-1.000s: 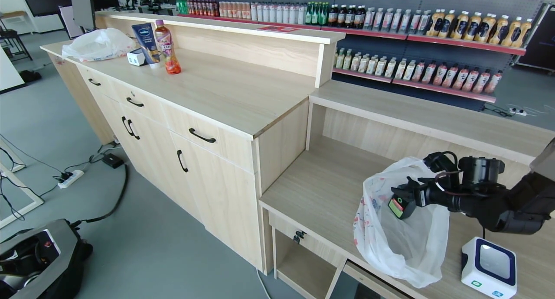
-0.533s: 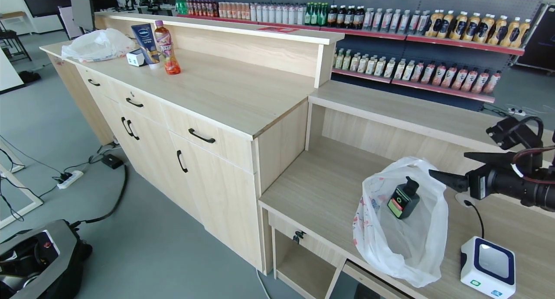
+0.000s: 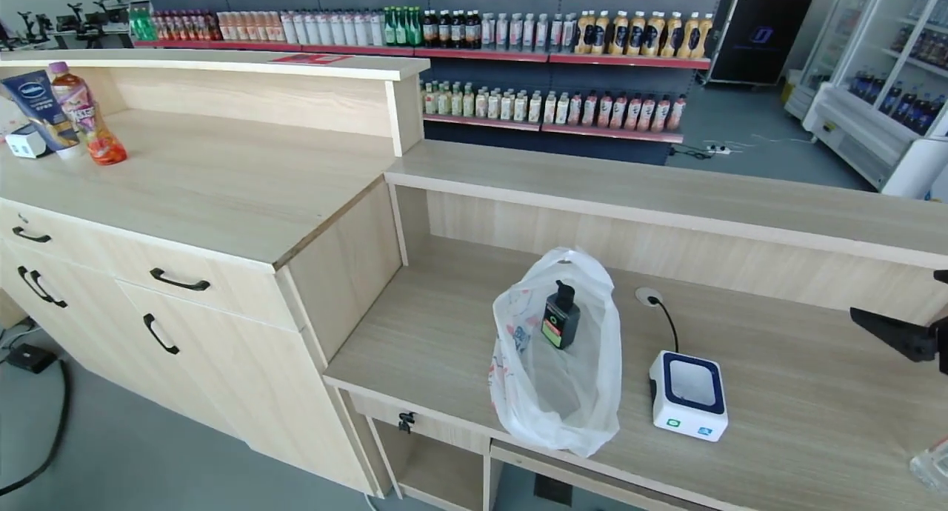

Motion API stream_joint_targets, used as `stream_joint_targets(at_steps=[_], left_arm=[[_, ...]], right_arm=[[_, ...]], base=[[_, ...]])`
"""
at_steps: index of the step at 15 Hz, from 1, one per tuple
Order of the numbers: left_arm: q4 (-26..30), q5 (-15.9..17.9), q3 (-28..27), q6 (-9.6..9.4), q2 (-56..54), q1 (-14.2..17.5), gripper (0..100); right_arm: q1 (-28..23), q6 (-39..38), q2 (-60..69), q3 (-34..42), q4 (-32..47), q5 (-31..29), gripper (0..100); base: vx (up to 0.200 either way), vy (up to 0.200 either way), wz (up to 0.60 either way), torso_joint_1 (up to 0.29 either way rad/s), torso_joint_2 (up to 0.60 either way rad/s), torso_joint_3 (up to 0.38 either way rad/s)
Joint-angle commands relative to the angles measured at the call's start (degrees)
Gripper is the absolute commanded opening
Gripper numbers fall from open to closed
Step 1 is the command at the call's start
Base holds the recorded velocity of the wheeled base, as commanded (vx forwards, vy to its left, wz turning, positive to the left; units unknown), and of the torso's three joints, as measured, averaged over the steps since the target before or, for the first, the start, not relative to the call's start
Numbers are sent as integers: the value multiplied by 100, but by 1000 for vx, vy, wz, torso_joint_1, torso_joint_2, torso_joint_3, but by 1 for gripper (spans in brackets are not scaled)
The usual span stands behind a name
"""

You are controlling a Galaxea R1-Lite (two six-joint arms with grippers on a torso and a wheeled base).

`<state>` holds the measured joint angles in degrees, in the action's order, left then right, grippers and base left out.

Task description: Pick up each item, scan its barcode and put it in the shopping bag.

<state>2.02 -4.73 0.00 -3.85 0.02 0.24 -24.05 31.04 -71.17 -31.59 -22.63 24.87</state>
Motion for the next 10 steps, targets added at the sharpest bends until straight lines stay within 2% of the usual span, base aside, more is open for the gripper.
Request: stream_joint_targets(at_steps=[1,4,7,10], left_arm=[[0,-2,0,-1,-2,2,100],[0,-2,0,-1,-2,2,100],[0,-2,0,-1,-2,2,100],[0,-2,0,-1,-2,2,100]], right_arm=[[-794,412,68,30,575,0,100],[-1532,482,-248,21,672,-8,100],[-1972,500,-758,12,610,-184,100],[-2376,465,-1804,135,-49,-193,100]], base=[[0,0,-600,7,2,-2],[0,0,-600,2,4,-1],[0,0,-600,2,1,2],[0,0,0,0,0,0]])
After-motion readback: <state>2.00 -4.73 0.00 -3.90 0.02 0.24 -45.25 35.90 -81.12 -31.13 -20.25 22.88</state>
